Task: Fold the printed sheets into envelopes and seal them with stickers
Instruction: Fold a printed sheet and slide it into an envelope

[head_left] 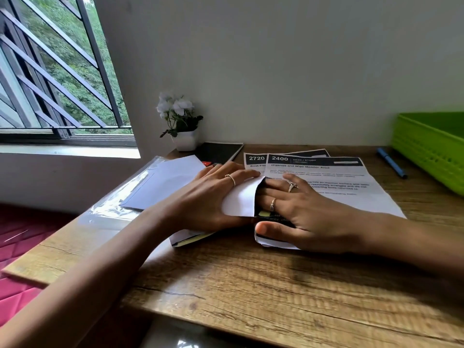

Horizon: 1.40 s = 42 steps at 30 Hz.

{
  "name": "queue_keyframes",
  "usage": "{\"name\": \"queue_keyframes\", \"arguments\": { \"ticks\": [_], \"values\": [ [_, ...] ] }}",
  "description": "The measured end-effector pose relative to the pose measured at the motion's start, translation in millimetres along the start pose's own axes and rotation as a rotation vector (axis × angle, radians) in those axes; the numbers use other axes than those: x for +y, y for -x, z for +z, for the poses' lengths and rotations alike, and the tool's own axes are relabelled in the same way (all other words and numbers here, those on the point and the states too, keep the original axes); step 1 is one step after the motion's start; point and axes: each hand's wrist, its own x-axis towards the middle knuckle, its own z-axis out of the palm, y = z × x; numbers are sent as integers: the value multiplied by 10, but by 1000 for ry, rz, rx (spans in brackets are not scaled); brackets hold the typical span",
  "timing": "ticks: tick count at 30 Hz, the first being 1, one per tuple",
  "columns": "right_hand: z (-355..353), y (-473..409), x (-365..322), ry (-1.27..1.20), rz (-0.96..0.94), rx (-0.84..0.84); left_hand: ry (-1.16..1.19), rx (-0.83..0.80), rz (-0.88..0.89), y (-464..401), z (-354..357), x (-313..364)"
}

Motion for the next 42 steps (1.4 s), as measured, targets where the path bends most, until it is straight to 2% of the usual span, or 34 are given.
{"name": "queue_keyframes", "arguments": {
  "ticks": [12, 14, 21, 26, 30, 34, 42],
  "values": [
    [24, 1, 85, -33, -65, 28, -27, -3, 33, -1, 37, -43],
    [26, 31, 167, -21, -82, 84, -25, 12, 38, 5, 27, -52],
    [18, 85, 229, -18, -137, 435, -40, 46, 119, -10, 27, -18],
    [-42, 92, 192, -40, -140, 491, -58, 93, 183, -13, 22, 22],
    [-81, 97, 168, -273, -79, 521, -176, 177, 285, -11, -40, 26],
    [-156, 87, 89, -425, -14, 557, -166, 218, 361, -22, -112, 128],
    [-152, 13, 21, -896, 138, 530, -185, 287, 371, 12, -142, 147]
  ]
}}
